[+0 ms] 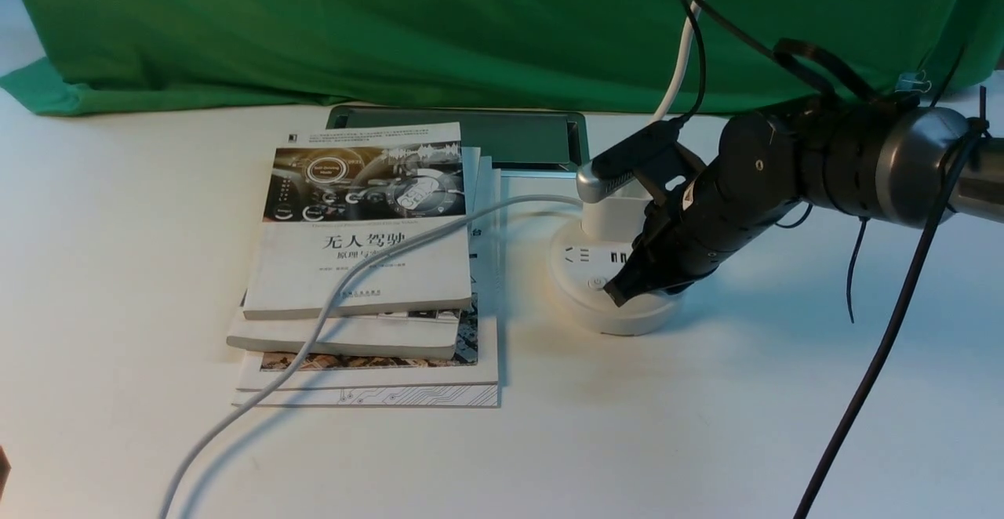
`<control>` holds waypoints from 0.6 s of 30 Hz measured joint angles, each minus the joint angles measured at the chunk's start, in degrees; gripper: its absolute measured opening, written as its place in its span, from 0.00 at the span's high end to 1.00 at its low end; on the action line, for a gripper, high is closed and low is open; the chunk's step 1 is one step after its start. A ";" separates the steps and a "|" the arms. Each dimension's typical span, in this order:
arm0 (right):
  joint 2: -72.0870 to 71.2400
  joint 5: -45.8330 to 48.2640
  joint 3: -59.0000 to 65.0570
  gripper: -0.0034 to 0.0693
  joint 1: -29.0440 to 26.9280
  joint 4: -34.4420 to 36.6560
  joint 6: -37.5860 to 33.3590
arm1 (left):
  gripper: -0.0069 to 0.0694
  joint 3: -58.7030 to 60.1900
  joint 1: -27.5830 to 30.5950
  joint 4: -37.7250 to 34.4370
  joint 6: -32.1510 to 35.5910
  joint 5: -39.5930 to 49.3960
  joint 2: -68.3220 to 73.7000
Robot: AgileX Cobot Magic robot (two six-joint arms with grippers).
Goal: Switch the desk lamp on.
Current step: Use the right arm to press the button switch on the lamp holder
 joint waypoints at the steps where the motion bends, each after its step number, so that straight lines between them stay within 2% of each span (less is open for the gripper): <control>1: 0.00 0.05 -0.08 0.90 0.00 0.06 0.00 | 0.88 0.00 0.00 0.00 0.00 0.00 0.00; 7: -1.83 -0.67 0.52 0.90 0.00 0.20 0.20 | 0.88 0.00 0.00 0.00 0.00 0.00 0.00; 10: -4.82 2.76 2.15 0.90 -0.04 0.85 0.72 | 0.88 0.00 0.00 0.00 0.00 0.00 0.00; 18: -27.00 3.29 8.51 0.89 -0.04 0.91 2.68 | 0.88 0.00 0.00 0.00 0.00 0.00 0.00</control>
